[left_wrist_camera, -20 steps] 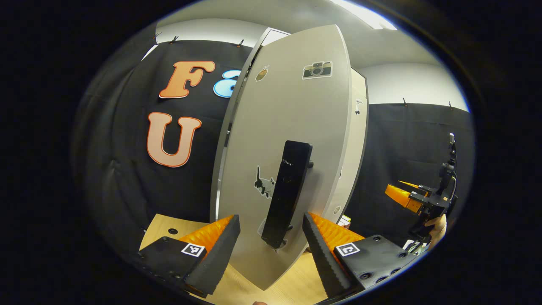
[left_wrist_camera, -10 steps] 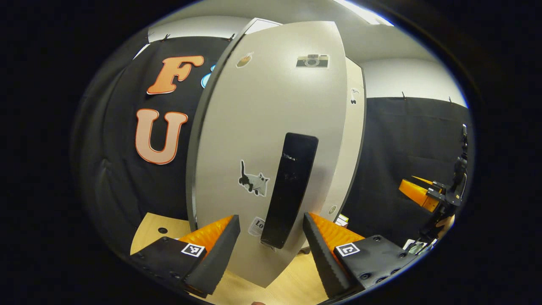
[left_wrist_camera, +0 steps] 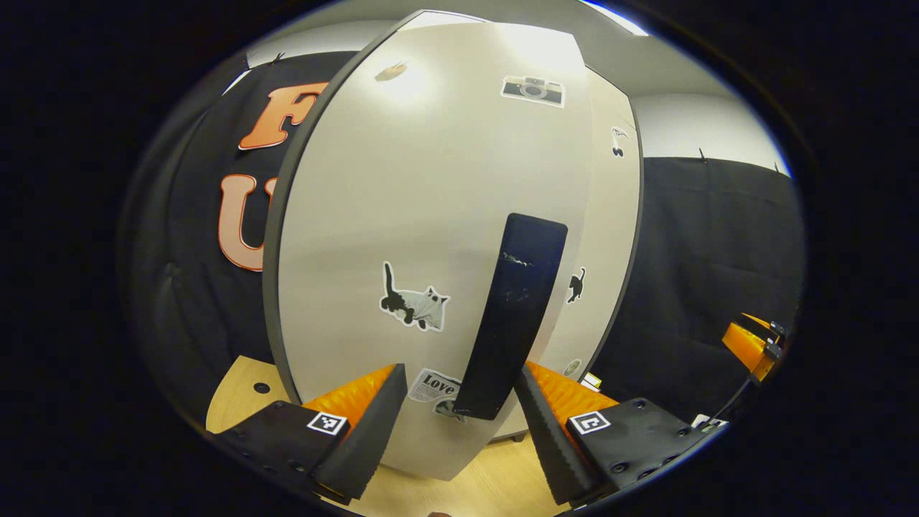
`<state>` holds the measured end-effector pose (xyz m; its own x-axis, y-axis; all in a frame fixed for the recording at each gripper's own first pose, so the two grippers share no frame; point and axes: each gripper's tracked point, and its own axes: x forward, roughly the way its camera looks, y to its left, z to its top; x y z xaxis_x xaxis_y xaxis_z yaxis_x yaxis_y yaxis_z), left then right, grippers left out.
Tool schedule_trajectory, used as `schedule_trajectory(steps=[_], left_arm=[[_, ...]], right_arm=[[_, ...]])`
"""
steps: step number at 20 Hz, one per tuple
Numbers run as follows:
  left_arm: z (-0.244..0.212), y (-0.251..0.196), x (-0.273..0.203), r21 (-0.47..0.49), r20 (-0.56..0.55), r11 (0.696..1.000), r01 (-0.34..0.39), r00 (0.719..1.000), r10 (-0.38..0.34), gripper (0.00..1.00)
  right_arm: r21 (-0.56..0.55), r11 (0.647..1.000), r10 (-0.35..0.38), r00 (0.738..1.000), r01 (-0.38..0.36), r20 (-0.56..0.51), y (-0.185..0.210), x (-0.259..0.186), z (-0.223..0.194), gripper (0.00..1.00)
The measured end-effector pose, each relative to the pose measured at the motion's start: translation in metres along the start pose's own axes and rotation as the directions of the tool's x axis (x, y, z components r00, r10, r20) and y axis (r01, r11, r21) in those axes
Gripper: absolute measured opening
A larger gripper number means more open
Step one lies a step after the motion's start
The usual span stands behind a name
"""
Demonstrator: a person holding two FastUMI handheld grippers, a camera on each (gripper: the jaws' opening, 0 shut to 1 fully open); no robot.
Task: Grab one shoe with the right hand and put it into the shoe cabinet, grab the other shoe with the left hand and put it into the shoe cabinet; then close the right door with the right hand and the left door with the left hand.
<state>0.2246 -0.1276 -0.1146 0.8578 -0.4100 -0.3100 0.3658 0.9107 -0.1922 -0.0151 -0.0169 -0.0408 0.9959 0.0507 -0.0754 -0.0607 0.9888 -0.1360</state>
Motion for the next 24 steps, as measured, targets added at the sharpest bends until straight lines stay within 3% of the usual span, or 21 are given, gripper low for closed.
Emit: schedule_trajectory(steps=[9,18,24], left_arm=[[-0.014,0.004,0.027,-0.026,-0.007,0.996,-0.082,0.997,0.082,0.97],[-0.005,0.010,0.060,0.061,0.000,0.982,-0.179,0.984,0.180,0.97],[0.026,-0.009,0.022,0.093,0.023,0.979,-0.183,0.983,0.182,0.97]], right_arm=[[-0.009,1.000,0.021,1.000,-0.021,-0.014,-0.003,0.009,-0.006,0.94],[0.050,0.997,0.057,0.998,-0.055,-0.040,0.003,0.026,-0.011,0.94],[0.065,0.995,0.083,0.996,-0.081,-0.027,0.005,0.036,0.012,0.94]])
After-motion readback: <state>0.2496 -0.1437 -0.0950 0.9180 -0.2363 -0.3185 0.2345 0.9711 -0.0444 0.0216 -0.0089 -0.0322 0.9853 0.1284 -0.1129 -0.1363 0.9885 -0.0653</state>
